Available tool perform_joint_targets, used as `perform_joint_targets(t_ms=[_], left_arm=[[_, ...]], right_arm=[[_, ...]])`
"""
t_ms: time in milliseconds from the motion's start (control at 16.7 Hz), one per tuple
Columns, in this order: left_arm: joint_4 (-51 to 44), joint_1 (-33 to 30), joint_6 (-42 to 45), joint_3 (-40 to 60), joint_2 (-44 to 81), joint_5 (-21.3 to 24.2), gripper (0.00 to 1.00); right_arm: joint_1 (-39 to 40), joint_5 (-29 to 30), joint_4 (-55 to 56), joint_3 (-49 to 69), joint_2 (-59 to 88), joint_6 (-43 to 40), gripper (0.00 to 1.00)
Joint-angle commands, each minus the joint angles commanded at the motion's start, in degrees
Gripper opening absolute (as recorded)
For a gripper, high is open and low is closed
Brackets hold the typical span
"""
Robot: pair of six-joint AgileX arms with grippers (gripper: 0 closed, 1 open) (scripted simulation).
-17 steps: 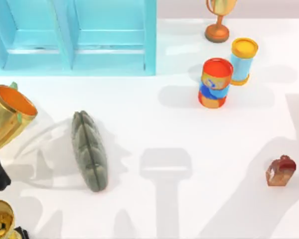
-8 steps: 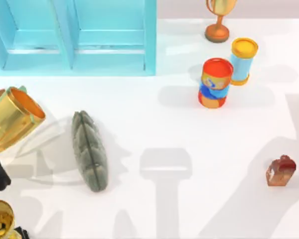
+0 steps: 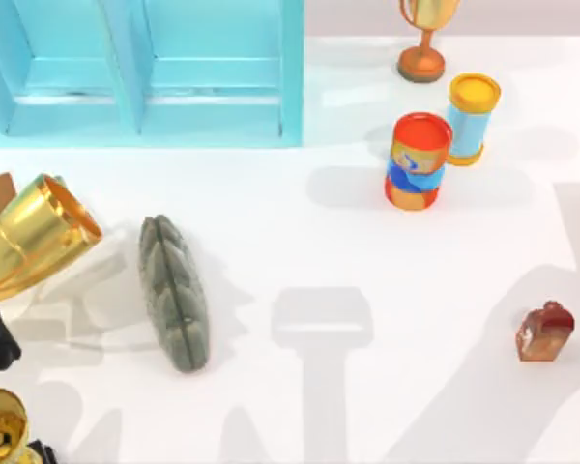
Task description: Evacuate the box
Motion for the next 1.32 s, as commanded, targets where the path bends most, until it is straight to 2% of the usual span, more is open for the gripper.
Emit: perform_joint_targets(t_ms=[360, 960, 1320], left_arm=[[0.00, 0.00, 0.00, 0.00, 0.00, 0.00, 1.00], [0.00, 0.00, 0.00, 0.00, 0.00, 0.00, 1.00], [0.00, 0.00, 0.00, 0.00, 0.00, 0.00, 1.00]], right_arm=[[0.14, -0.05, -3.69, 3.64, -0.26, -0.09, 0.00], [-0.13, -0.06, -27.06, 25.85, -1.24, -0.20, 0.00], [0.00, -0.08, -29.06, 27.86, -1.13, -0.12, 0.00]])
